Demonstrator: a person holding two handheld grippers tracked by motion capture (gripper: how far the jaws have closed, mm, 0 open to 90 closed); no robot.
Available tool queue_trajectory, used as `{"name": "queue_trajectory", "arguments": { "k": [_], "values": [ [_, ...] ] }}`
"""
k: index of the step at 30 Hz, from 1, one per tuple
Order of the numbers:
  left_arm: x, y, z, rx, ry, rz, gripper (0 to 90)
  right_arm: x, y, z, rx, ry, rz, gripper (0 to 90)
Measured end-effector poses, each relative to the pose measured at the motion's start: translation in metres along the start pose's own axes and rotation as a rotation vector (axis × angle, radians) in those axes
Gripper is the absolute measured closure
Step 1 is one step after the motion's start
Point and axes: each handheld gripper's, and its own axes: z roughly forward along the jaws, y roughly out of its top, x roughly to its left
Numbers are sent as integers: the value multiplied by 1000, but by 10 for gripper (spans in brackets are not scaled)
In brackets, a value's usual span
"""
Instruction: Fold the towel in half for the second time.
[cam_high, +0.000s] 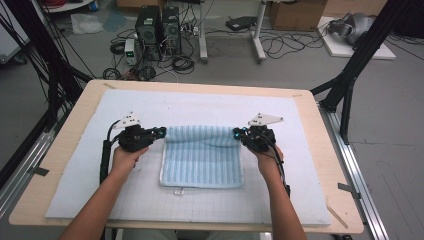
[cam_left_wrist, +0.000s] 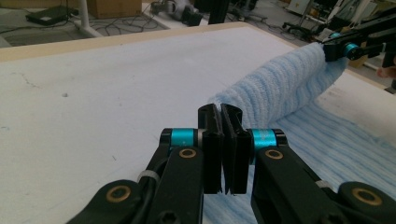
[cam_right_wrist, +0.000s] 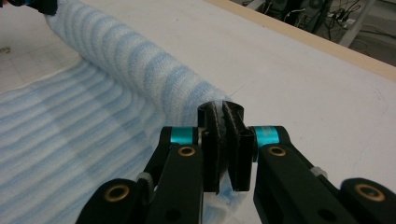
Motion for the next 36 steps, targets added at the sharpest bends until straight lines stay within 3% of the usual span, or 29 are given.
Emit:
{"name": "queue_trajectory", "arguments": {
  "k": [4, 13, 18, 23, 27, 36],
  "values": [
    [-7, -3, -5, -5, -5, 11, 868, 6, -2, -6, 13, 9, -5, 857],
    [-21, -13, -21, -2, -32, 28, 868, 22, -14, -23, -25, 31, -36, 854],
    [-32, -23, -29, -12, -54, 17, 868, 30, -25, -30, -31, 44, -26, 855],
    [-37, -30, -33, 12, -56, 35, 867, 38, -35, -36, -38, 49, -34, 855],
    [-41, -37, -35, 15, -69, 27, 865, 44, -41, -37, -13, 50, -50, 855],
    [-50, -46, -46, 14, -107, 16, 864, 55, -55, -45, -22, 60, -61, 854]
  ]
}}
